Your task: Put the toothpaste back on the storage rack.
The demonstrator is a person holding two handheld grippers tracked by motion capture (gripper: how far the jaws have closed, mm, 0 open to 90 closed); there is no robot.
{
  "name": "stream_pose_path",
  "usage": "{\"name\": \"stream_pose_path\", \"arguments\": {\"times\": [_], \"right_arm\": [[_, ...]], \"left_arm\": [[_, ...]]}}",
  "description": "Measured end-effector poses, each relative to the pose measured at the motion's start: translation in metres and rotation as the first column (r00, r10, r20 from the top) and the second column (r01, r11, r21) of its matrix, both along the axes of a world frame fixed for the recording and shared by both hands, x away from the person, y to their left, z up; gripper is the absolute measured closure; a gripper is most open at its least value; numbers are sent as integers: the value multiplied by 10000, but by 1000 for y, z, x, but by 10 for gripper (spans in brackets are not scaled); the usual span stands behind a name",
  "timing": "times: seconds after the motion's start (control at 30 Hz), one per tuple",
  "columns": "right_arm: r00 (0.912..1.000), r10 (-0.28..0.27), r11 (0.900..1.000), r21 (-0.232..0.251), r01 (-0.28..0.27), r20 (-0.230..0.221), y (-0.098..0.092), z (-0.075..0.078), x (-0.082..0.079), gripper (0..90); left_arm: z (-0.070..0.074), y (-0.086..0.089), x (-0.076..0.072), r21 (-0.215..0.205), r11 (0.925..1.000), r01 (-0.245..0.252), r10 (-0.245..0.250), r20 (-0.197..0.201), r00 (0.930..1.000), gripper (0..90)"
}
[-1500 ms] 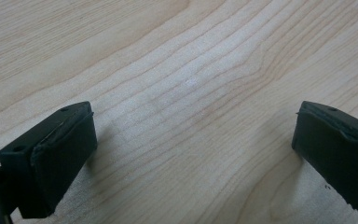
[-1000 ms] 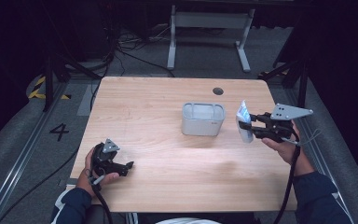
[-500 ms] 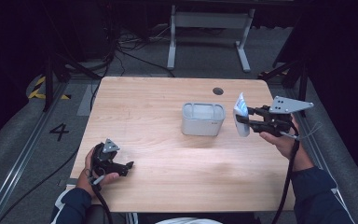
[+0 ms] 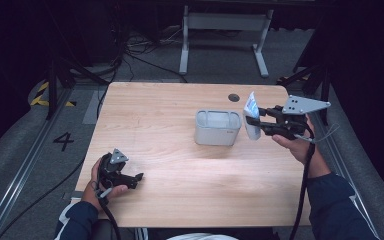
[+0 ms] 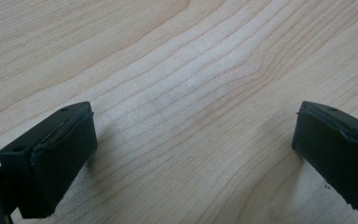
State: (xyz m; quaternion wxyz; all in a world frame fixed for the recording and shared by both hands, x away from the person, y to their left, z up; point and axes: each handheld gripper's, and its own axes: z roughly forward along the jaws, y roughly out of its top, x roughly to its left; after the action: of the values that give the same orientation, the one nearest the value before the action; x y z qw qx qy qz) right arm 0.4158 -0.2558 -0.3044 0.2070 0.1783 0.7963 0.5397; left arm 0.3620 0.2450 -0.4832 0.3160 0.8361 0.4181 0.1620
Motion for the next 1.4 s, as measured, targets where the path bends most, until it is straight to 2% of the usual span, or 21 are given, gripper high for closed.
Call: {"name": "stream_pose_path", "arguments": {"times": [0.2, 0.4, 0.7, 1.0, 1.4], "right_arm": [[9999, 131, 9998, -173, -130, 63, 10, 3, 5, 630], [9998, 191, 9998, 32, -192, 59, 17, 8, 10, 630], [9993, 378, 9993, 0, -378, -19, 35, 6, 20, 629], [9994, 314, 9989, 341, -310, -120, 45, 6, 32, 629], [9994, 287, 9994, 190, -283, -211, 62, 1, 45, 629]], "left_arm": [[0, 0, 0, -3, 10000, -1, 1, -1, 10000, 2], [0, 0, 0, -2, 10000, -1, 1, -1, 10000, 2], [0, 0, 0, -1, 10000, -2, 2, -1, 10000, 2], [0, 0, 0, -4, 10000, -1, 1, -1, 10000, 2], [0, 0, 0, 0, 10000, 2, -2, -1, 10000, 2]]}}
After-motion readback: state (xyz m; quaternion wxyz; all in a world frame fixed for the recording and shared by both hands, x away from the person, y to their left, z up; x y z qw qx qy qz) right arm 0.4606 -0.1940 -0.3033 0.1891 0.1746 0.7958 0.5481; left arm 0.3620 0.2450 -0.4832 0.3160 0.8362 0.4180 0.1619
